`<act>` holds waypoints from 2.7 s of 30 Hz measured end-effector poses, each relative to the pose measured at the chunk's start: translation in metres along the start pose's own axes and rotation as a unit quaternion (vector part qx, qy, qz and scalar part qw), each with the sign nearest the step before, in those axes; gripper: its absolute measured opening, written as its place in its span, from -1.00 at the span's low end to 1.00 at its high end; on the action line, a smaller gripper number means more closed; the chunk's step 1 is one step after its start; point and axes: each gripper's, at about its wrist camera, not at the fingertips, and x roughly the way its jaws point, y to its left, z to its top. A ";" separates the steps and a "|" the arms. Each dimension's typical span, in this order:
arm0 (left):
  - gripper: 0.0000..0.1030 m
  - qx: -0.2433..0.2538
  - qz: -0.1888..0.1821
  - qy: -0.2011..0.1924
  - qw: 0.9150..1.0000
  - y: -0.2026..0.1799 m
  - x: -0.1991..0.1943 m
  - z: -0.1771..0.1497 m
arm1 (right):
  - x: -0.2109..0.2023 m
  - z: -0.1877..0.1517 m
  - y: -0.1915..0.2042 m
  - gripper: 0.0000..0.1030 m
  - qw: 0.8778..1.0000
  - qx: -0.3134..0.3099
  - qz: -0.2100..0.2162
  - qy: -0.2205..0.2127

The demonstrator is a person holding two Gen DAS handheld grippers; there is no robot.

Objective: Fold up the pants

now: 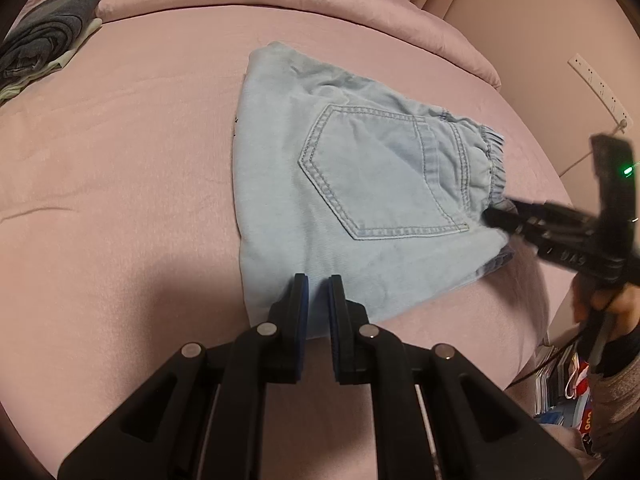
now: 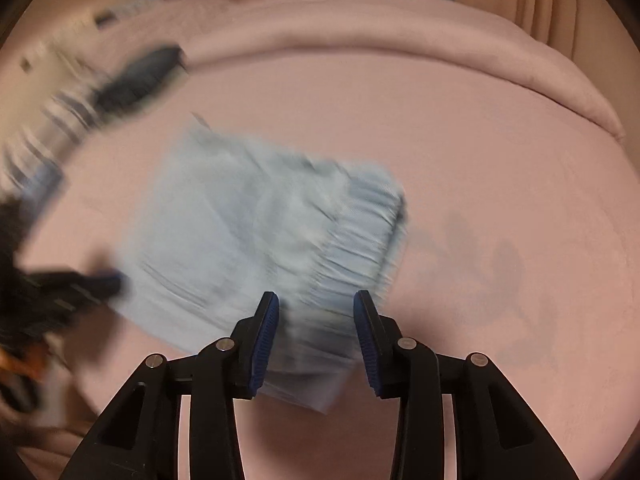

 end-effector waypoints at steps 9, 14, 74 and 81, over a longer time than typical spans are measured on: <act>-0.82 0.010 0.012 0.003 1.000 -0.003 0.002 0.002 | -0.014 0.001 -0.017 0.05 0.997 0.064 0.046 -0.009; -0.82 0.014 0.019 0.006 1.000 -0.006 0.004 0.004 | -0.046 0.015 -0.011 0.05 0.993 0.057 0.058 -0.083; 0.21 -0.078 -0.071 0.018 0.994 0.032 0.041 0.081 | 0.044 0.034 -0.027 0.51 0.968 0.147 0.203 0.006; 0.16 -0.060 -0.048 0.014 0.997 0.021 0.043 0.085 | 0.045 0.040 -0.020 0.50 0.974 0.137 0.181 -0.004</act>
